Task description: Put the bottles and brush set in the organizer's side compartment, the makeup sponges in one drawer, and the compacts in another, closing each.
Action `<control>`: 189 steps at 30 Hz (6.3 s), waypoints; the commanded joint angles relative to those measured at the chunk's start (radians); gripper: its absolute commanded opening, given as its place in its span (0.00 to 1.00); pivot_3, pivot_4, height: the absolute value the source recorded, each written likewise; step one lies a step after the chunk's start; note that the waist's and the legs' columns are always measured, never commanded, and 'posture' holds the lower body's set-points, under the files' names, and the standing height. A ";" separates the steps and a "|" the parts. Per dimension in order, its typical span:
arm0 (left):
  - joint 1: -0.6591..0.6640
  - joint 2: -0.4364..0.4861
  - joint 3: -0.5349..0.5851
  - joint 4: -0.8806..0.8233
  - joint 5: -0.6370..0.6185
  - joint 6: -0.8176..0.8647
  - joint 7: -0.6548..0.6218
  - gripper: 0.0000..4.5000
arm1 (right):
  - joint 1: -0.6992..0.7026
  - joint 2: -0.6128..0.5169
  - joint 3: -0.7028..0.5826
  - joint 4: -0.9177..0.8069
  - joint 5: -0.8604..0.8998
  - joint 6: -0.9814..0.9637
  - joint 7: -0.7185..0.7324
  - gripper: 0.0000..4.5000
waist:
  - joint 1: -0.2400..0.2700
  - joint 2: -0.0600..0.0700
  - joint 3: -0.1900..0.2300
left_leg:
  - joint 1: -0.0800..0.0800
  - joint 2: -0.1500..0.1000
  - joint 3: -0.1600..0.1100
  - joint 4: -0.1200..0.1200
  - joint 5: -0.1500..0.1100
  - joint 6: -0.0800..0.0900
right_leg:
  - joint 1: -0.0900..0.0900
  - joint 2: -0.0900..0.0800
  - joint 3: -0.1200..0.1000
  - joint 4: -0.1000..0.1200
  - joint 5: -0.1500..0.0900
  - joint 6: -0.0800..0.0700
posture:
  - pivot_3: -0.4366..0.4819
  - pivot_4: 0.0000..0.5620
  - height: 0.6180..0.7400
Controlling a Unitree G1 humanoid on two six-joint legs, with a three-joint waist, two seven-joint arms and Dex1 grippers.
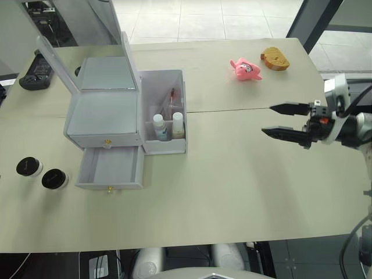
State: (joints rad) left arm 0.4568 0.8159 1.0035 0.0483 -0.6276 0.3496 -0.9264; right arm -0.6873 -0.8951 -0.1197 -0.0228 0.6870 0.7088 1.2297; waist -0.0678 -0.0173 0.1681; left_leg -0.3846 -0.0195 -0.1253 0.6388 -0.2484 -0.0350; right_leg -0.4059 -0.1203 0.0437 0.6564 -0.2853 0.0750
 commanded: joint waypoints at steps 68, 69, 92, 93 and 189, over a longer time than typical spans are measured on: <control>-0.383 0.306 -0.512 -0.452 -0.015 0.485 -0.032 0.65 | -0.492 0.071 0.291 -0.154 -0.003 0.374 0.070 1.00 | 0.020 -0.005 -0.001 | -0.010 0.000 0.001 0.004 0.000 -0.003 | -0.016 0.000 -0.001 0.009 0.001 -0.002 | 0.48 0.27 1.00; -0.395 0.307 -0.540 -0.441 0.002 0.471 -0.029 0.65 | -0.488 0.068 0.286 -0.160 0.000 0.378 0.064 1.00 | 0.021 -0.005 -0.001 | -0.010 0.000 0.001 0.004 0.000 -0.003 | -0.016 0.000 -0.001 0.009 0.001 -0.002 | 0.48 0.27 1.00; -0.506 0.286 -0.724 -0.340 0.137 0.381 -0.026 0.95 | -0.475 0.053 0.243 -0.200 0.051 0.417 -0.020 1.00 | 0.021 -0.005 -0.001 | -0.011 0.000 0.001 0.005 0.000 -0.003 | -0.016 0.000 -0.001 0.009 0.001 -0.002 | 0.48 0.27 1.00; -0.513 0.284 -0.720 -0.344 0.128 0.390 -0.026 1.00 | -0.474 0.053 0.243 -0.198 0.049 0.414 -0.019 1.00 | 0.021 -0.005 -0.001 | -0.011 0.000 0.001 0.005 0.000 -0.003 | -0.016 0.000 -0.001 0.009 0.001 -0.002 | 0.48 0.27 1.00; -0.725 0.125 -0.463 0.375 0.262 0.454 0.450 0.80 | -0.368 0.169 0.168 -0.133 0.067 0.294 -0.062 1.00 | 0.007 -0.009 -0.004 | -0.006 0.000 0.003 0.006 -0.001 -0.003 | -0.018 -0.001 -0.002 0.023 0.002 -0.003 | 0.48 0.27 1.00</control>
State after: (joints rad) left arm -0.2538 0.9164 0.5286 0.4224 -0.3760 0.8077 -0.4857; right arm -1.0347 -0.7242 0.0659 -0.1288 0.7408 1.0026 1.1738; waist -0.0604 -0.0265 0.1639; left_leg -0.3907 -0.0197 -0.1220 0.6445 -0.2490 -0.0378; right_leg -0.4237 -0.1217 0.0416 0.6793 -0.2833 0.0718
